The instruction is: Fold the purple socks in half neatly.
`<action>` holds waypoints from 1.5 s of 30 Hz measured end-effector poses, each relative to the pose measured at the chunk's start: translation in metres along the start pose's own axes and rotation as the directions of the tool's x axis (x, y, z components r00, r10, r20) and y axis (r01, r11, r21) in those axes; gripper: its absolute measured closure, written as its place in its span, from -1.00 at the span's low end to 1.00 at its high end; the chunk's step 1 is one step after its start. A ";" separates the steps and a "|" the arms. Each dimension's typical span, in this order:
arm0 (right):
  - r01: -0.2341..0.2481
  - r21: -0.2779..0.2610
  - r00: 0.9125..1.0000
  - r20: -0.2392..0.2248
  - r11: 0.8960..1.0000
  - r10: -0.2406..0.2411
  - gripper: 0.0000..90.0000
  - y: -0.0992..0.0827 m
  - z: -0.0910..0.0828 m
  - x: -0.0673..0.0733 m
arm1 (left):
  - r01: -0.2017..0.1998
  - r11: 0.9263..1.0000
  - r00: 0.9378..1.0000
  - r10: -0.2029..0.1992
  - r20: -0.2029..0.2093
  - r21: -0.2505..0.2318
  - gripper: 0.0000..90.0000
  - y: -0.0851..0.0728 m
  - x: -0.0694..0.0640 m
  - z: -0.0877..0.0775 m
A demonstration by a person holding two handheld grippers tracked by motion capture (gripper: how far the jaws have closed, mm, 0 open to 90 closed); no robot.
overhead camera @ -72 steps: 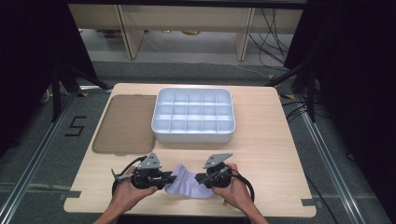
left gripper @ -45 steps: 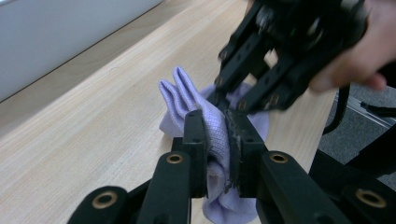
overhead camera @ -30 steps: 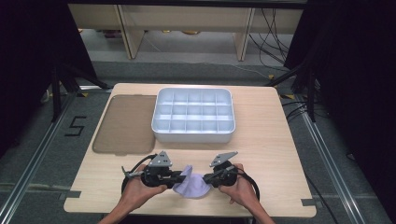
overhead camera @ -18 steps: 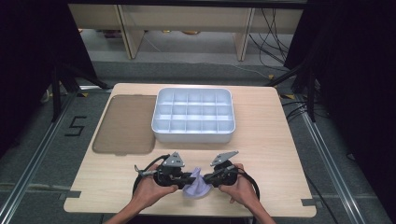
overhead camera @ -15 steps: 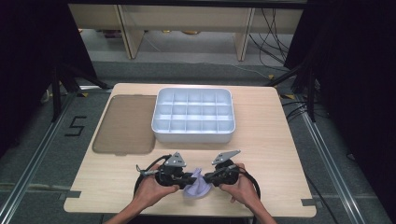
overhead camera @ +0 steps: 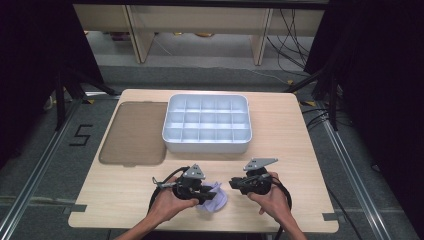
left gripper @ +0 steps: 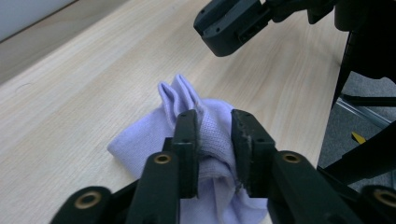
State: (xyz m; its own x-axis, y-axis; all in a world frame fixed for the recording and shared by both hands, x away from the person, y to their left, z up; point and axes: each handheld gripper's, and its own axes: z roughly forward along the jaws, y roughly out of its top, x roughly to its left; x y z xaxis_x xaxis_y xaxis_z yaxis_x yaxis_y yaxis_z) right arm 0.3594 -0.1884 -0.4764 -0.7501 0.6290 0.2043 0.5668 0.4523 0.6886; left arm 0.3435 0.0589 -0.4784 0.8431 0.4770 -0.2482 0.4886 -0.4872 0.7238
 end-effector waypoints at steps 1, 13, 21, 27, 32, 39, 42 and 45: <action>0.000 -0.007 1.000 0.004 1.000 0.000 0.75 0.000 -0.001 0.000 | 0.010 1.000 1.000 -0.010 0.015 -0.008 0.52 0.001 -0.001 0.002; 0.004 -0.031 1.000 0.009 1.000 -0.004 0.74 0.001 -0.010 0.000 | 0.022 0.992 0.997 -0.013 0.072 -0.122 0.36 0.009 0.002 -0.024; 0.024 -0.033 1.000 0.003 0.999 -0.024 0.74 0.004 -0.011 0.008 | -0.014 1.000 0.999 0.014 0.033 -0.025 0.71 -0.012 0.013 -0.008; 0.069 -0.027 0.998 -0.012 0.997 -0.069 0.75 0.006 -0.007 0.018 | -0.069 0.996 0.998 0.069 0.012 0.051 0.85 -0.027 0.011 0.003; 0.096 -0.020 0.995 -0.040 0.995 -0.097 0.75 0.008 -0.003 0.028 | -0.045 0.997 0.999 0.045 0.006 0.063 0.89 -0.033 0.007 0.004; 0.140 0.015 0.986 -0.092 0.990 -0.138 0.76 0.008 0.005 0.046 | -0.044 0.998 0.999 0.044 -0.009 0.051 0.87 -0.035 0.001 0.002; 0.153 0.063 0.985 -0.095 0.986 -0.146 0.77 0.004 0.013 0.051 | -0.051 0.998 0.999 0.051 -0.014 0.033 0.86 -0.031 0.002 -0.002; 0.172 0.081 0.982 -0.093 0.982 -0.165 0.77 0.001 0.020 0.048 | -0.038 0.999 0.999 0.038 -0.019 -0.013 0.86 -0.020 0.004 -0.004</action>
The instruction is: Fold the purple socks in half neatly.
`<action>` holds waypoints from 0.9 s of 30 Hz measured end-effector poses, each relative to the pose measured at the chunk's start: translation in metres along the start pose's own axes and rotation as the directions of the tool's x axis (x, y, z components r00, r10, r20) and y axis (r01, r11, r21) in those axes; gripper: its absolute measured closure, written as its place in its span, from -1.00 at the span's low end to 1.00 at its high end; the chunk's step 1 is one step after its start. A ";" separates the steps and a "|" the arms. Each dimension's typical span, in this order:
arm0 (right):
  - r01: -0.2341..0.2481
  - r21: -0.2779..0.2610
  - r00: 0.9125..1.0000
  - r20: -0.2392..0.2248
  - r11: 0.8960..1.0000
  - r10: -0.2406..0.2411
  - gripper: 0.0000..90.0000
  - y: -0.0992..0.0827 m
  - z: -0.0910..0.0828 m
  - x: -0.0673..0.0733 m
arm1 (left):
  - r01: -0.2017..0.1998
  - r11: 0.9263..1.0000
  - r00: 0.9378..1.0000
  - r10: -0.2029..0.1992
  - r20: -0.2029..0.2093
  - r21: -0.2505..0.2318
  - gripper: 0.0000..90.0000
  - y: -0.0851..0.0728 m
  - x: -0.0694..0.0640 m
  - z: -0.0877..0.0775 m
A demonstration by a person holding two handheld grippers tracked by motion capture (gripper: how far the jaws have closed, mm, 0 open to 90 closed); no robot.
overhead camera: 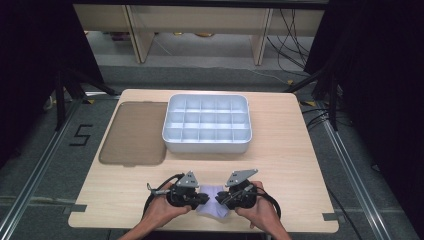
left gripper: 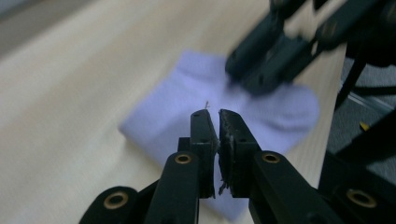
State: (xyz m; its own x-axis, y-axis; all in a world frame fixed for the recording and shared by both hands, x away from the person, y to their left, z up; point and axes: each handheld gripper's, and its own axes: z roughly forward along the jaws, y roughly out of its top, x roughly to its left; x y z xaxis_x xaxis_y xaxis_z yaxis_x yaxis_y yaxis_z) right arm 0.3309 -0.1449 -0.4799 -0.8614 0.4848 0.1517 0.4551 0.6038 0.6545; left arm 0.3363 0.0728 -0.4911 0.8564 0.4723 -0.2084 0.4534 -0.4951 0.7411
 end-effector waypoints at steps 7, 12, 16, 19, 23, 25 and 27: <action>-0.017 0.023 0.999 0.037 1.000 0.016 0.82 -0.004 0.005 -0.001 | 0.006 0.999 0.997 -0.002 -0.072 0.045 0.89 0.000 0.022 0.016; -0.005 0.059 1.000 0.027 0.998 0.004 0.86 -0.005 0.010 0.000 | 0.036 0.999 0.997 -0.034 -0.072 0.022 0.91 -0.003 0.029 0.014; 0.006 0.054 0.999 0.035 0.999 -0.008 0.85 -0.004 0.010 0.001 | 0.008 1.000 0.996 -0.006 -0.085 0.024 0.84 -0.003 0.027 0.005; -0.007 0.057 0.999 0.033 0.998 0.005 0.85 -0.004 0.008 0.001 | 0.037 0.999 0.997 -0.038 -0.069 -0.012 0.76 -0.005 0.025 -0.006; 0.010 0.030 1.000 0.023 0.999 -0.010 0.84 -0.004 0.009 0.000 | 0.070 0.997 0.997 -0.071 -0.025 -0.021 0.47 -0.011 0.023 -0.014; 0.013 0.039 1.000 0.015 0.999 -0.014 0.83 -0.003 0.008 0.001 | 0.110 0.994 0.994 -0.110 0.001 -0.012 0.38 -0.019 0.022 -0.021; 0.006 0.031 1.000 0.028 1.000 -0.007 0.83 -0.003 0.008 0.004 | 0.154 0.988 0.987 -0.154 0.035 -0.012 0.24 -0.024 0.022 -0.025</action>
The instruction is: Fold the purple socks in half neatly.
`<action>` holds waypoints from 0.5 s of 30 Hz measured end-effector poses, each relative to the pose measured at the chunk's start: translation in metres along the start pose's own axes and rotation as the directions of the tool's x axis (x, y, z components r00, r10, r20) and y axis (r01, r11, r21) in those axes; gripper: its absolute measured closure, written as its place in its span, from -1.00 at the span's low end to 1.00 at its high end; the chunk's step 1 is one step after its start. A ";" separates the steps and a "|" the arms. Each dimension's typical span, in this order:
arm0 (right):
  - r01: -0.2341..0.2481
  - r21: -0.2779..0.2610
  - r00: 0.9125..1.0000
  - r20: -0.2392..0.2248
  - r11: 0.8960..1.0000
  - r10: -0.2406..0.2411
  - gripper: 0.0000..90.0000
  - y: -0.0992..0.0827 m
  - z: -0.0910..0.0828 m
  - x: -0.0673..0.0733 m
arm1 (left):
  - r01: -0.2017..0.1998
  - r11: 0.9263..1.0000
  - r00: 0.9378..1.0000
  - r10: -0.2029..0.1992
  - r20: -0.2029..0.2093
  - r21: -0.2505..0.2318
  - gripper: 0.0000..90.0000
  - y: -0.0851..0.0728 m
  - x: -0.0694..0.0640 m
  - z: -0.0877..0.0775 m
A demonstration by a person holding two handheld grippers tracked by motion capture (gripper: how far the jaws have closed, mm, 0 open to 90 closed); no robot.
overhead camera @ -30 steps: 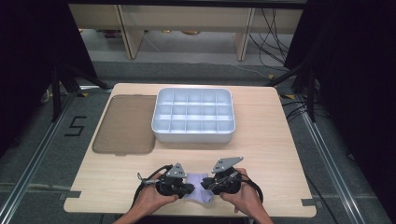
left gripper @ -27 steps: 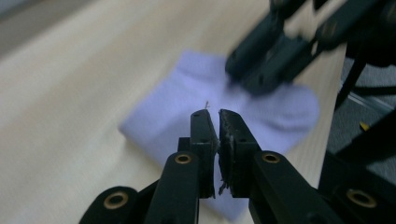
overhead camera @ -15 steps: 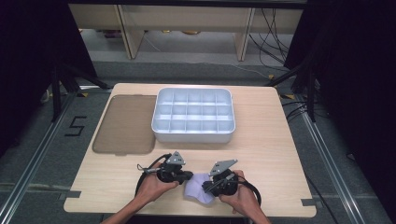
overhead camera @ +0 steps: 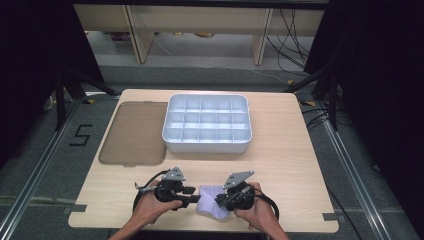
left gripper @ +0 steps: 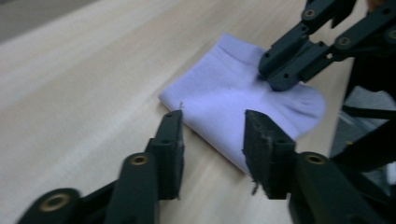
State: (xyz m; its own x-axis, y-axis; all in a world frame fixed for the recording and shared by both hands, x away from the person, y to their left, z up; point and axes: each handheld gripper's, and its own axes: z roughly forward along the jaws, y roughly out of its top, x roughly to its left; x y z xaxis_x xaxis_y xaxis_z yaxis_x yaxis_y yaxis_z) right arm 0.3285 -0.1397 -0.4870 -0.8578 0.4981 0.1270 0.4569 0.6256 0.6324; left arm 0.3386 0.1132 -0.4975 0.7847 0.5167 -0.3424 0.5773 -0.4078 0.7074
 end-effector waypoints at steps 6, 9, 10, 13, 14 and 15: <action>0.013 -0.001 1.000 -0.016 1.000 -0.013 0.83 0.004 -0.001 -0.001 | 0.036 0.999 0.999 -0.036 -0.002 -0.019 0.09 -0.005 0.000 -0.010; 0.008 -0.003 1.000 -0.013 1.000 -0.008 0.83 0.007 0.001 0.001 | 0.060 0.998 0.998 -0.060 -0.013 -0.018 0.03 -0.006 0.000 -0.010; 0.020 -0.011 1.000 -0.016 1.000 -0.020 0.83 0.008 0.002 0.000 | 0.051 0.999 0.999 -0.051 -0.005 -0.008 0.01 -0.007 0.001 -0.010; 0.025 0.019 1.000 -0.018 1.000 -0.024 0.83 0.010 0.007 -0.003 | 0.055 0.998 0.998 -0.055 -0.015 0.004 -0.04 -0.008 0.001 -0.009; 0.044 0.018 0.998 -0.035 0.999 -0.043 0.83 0.010 0.011 -0.007 | 0.053 0.999 0.998 -0.053 -0.018 0.010 -0.06 -0.008 0.002 -0.009; 0.033 0.024 0.997 -0.067 0.999 -0.031 0.84 0.010 0.014 -0.010 | 0.065 0.998 0.997 -0.064 -0.033 0.002 -0.11 -0.007 0.002 -0.008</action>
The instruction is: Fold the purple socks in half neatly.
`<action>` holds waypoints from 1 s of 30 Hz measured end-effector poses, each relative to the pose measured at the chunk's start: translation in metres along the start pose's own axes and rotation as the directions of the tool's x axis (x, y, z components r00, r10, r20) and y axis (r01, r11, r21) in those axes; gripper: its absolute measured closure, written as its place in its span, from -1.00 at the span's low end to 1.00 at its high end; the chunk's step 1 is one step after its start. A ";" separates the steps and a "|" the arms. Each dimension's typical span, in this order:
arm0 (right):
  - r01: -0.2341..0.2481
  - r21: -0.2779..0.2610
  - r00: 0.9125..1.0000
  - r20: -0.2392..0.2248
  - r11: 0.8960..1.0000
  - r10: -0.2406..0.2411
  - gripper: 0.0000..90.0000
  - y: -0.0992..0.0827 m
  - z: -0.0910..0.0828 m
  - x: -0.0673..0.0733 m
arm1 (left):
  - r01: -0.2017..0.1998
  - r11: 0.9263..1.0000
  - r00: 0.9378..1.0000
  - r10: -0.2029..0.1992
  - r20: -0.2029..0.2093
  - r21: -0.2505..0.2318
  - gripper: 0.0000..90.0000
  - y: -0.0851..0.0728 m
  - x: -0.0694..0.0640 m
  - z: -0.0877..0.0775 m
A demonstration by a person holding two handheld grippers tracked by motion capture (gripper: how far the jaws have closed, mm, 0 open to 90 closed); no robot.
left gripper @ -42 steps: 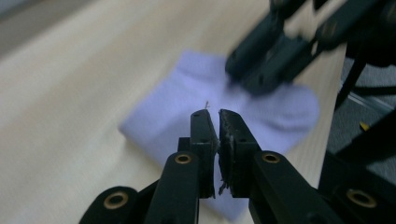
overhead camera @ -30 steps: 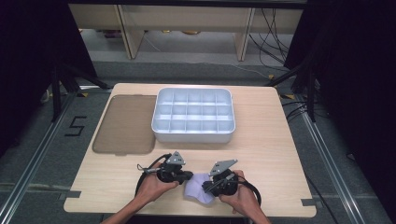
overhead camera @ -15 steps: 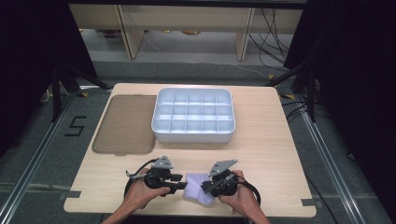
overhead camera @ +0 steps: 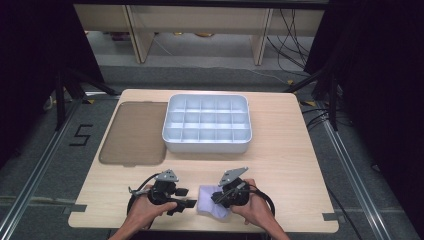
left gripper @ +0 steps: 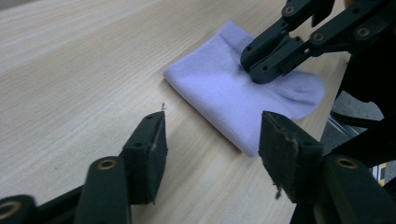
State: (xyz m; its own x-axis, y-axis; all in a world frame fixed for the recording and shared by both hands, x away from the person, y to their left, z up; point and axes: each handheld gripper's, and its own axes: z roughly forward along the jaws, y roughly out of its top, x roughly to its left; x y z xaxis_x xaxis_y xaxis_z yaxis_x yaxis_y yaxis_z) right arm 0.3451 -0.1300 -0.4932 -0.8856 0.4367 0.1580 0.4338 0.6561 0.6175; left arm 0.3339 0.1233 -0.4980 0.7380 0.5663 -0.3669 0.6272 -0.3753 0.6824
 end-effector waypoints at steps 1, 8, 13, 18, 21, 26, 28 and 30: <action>-0.018 0.003 1.000 -0.001 1.000 0.018 0.85 -0.001 0.002 -0.003 | 0.002 1.000 1.000 -0.002 0.002 0.010 -0.15 0.000 0.002 -0.001; -0.054 0.001 0.998 0.026 0.999 0.054 0.86 -0.003 0.004 0.002 | 0.014 1.000 1.000 -0.014 -0.007 0.011 -0.22 0.002 0.007 -0.006; -0.045 -0.023 0.998 0.040 0.999 0.046 0.86 -0.002 0.008 0.004 | 0.027 0.999 1.000 -0.027 -0.009 0.018 -0.25 0.002 0.008 -0.008; -0.065 -0.042 0.995 0.068 0.997 0.068 0.86 0.006 0.016 0.005 | 0.045 0.999 0.998 -0.045 -0.033 0.011 -0.24 0.006 0.016 -0.015; -0.078 -0.061 0.994 0.074 0.995 0.082 0.86 0.010 0.021 0.005 | 0.043 0.999 0.998 -0.042 -0.038 0.020 -0.22 0.006 0.017 -0.016; -0.072 -0.071 0.995 0.070 0.995 0.077 0.85 0.011 0.022 0.005 | 0.041 0.998 0.998 -0.040 -0.041 0.038 -0.16 0.004 0.016 -0.009; -0.065 -0.059 0.994 0.083 0.996 0.070 0.85 0.011 0.020 0.006 | 0.041 0.998 0.999 -0.039 -0.038 0.052 -0.12 0.004 0.015 -0.005; -0.072 -0.071 0.993 0.090 0.995 0.078 0.85 0.010 0.021 0.007 | 0.054 0.997 0.998 -0.052 -0.035 0.055 -0.08 0.005 0.014 0.000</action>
State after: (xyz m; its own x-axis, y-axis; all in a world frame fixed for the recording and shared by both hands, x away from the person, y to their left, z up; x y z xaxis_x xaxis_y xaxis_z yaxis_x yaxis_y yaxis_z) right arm 0.3471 -0.1073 -0.5021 -0.8304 0.5404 0.1356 0.4834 0.5776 0.6578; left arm 0.3473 0.1293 -0.4998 0.6949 0.6108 -0.3795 0.6790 -0.3835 0.6260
